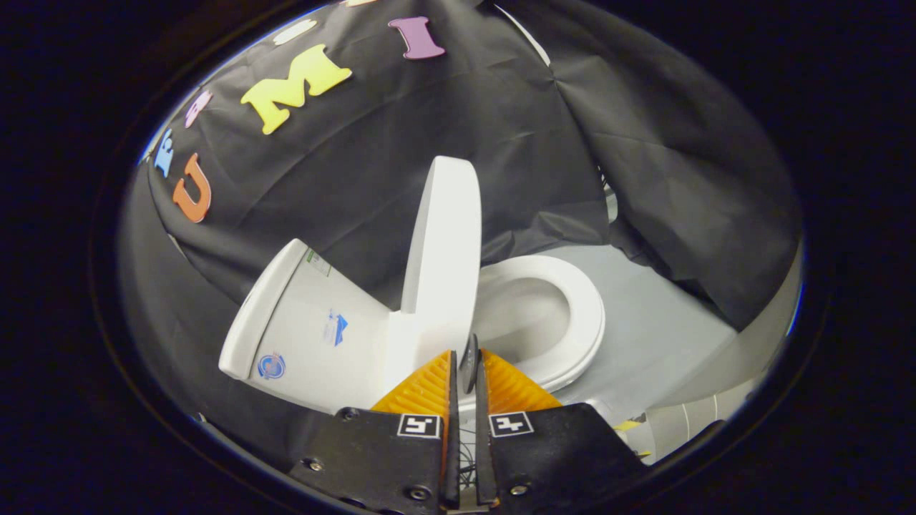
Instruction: Open the toilet lid.
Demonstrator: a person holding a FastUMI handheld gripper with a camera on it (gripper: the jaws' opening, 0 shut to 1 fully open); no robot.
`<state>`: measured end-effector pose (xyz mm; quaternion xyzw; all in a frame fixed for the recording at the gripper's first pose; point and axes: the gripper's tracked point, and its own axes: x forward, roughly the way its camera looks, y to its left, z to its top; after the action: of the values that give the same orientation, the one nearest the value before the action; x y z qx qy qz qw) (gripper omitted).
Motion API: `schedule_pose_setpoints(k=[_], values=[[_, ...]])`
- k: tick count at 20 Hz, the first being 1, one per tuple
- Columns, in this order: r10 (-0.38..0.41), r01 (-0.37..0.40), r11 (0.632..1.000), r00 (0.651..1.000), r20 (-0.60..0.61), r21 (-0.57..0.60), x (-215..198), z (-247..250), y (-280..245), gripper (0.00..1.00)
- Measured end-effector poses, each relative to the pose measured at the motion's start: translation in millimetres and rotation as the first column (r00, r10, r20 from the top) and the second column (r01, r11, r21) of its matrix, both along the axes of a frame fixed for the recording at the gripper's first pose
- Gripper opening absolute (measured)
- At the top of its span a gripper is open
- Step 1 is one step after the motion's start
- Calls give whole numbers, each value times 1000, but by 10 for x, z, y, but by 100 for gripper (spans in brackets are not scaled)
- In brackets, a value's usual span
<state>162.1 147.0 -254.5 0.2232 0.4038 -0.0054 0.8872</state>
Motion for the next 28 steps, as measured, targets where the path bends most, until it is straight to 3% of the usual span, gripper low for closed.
schedule_pose_setpoints(k=[28], values=[[159,-140,970,984,84,-197,45,164,130,12]])
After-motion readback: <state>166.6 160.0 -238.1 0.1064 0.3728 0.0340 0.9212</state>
